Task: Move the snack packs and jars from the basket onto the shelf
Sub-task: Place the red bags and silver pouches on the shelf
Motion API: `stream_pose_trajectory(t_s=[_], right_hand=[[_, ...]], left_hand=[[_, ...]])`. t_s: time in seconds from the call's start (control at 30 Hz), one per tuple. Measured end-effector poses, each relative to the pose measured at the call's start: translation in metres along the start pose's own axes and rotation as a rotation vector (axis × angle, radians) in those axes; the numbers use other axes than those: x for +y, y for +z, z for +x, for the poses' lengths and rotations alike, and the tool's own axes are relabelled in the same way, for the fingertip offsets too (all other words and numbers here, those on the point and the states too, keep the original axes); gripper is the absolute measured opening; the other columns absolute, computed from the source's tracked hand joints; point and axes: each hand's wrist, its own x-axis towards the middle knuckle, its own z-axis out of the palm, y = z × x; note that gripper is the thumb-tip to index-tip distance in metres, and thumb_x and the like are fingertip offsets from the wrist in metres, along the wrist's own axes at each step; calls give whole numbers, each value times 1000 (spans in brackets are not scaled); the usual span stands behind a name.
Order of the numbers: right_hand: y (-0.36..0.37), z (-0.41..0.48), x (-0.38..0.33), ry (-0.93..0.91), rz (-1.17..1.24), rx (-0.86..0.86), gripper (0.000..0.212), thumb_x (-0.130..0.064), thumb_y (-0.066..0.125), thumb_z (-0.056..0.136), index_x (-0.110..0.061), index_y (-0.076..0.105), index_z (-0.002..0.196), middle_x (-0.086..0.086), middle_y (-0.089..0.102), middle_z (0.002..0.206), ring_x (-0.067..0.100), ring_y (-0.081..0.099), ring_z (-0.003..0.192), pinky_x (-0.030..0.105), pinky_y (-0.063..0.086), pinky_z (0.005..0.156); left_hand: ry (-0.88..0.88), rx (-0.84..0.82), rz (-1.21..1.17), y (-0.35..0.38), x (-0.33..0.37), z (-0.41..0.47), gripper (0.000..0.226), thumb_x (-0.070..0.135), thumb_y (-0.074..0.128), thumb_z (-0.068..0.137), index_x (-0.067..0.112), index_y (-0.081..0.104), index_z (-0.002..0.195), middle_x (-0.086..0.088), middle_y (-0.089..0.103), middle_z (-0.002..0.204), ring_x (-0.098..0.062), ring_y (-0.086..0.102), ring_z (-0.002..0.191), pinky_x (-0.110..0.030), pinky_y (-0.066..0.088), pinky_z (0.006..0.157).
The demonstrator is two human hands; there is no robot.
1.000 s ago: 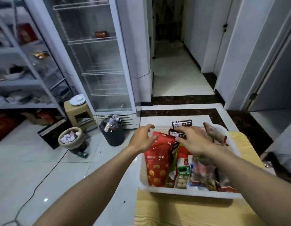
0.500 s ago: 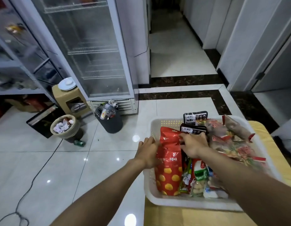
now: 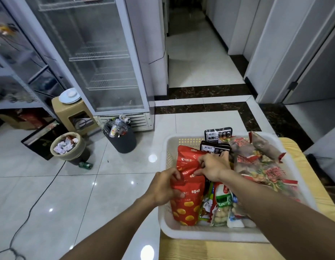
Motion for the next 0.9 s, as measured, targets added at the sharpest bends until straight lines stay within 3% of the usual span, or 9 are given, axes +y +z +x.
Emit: stream_pose_trajectory(t_s=[0.13,0.23,0.3,0.37,0.5,0.6,0.73,0.9], right_hand=[[-6,-13,5,-29,122,37,26,-52,61,88,-29,51,86,-11,69,97,17,60,103,45,18,110],[-16,-25,9,-31,291,86,19,-45,51,96,-28,46,102,-6,69,98,22,58,107,42,21,109],[-27,-37,6,-32,605,83,16,-36,49,100,-22,42,104,6,67,101,27,62,101,48,44,99],[-42,-49,3,-32,820,142,13,-29,45,102,-19,37,106,10,65,105,26,66,95,45,56,87],[-80,-73,3,-56,940,413,16,-26,42,104,-20,35,116,5,67,104,18,66,92,28,54,73],[-104,-96,10,-92,942,517,20,-27,41,104,-21,37,123,-2,63,104,8,62,89,18,46,65],[-130,-134,32,-109,870,649,20,-27,40,104,-20,40,124,-2,64,103,13,62,92,30,48,77],[-163,-201,68,-80,820,840,19,-25,42,103,-22,42,122,0,63,109,17,62,99,41,51,90]], left_hand=[[-12,88,-489,4,3,-13,20,5,84,68,16,70,77,-3,73,94,-23,68,95,-32,57,77],[-30,251,-671,-3,18,-16,10,4,75,79,4,69,87,-8,73,91,-22,70,88,-29,56,71],[-26,331,-715,-11,32,-18,11,9,69,85,2,66,93,-8,72,88,-20,70,83,-27,55,66],[-24,377,-732,-20,48,-21,14,16,65,90,5,65,99,-6,73,90,-19,71,84,-26,56,66],[17,416,-710,-33,80,-29,19,24,62,91,14,65,107,-4,73,97,-17,71,88,-25,56,66],[80,442,-727,-36,108,-40,15,23,62,91,17,65,105,-3,73,95,-16,72,86,-27,56,66],[164,445,-729,-30,148,-58,13,22,64,91,20,65,103,-9,71,100,-24,71,89,-31,57,67],[323,319,-670,-9,217,-72,14,26,66,89,24,67,104,-11,67,108,-29,70,94,-36,58,68]])
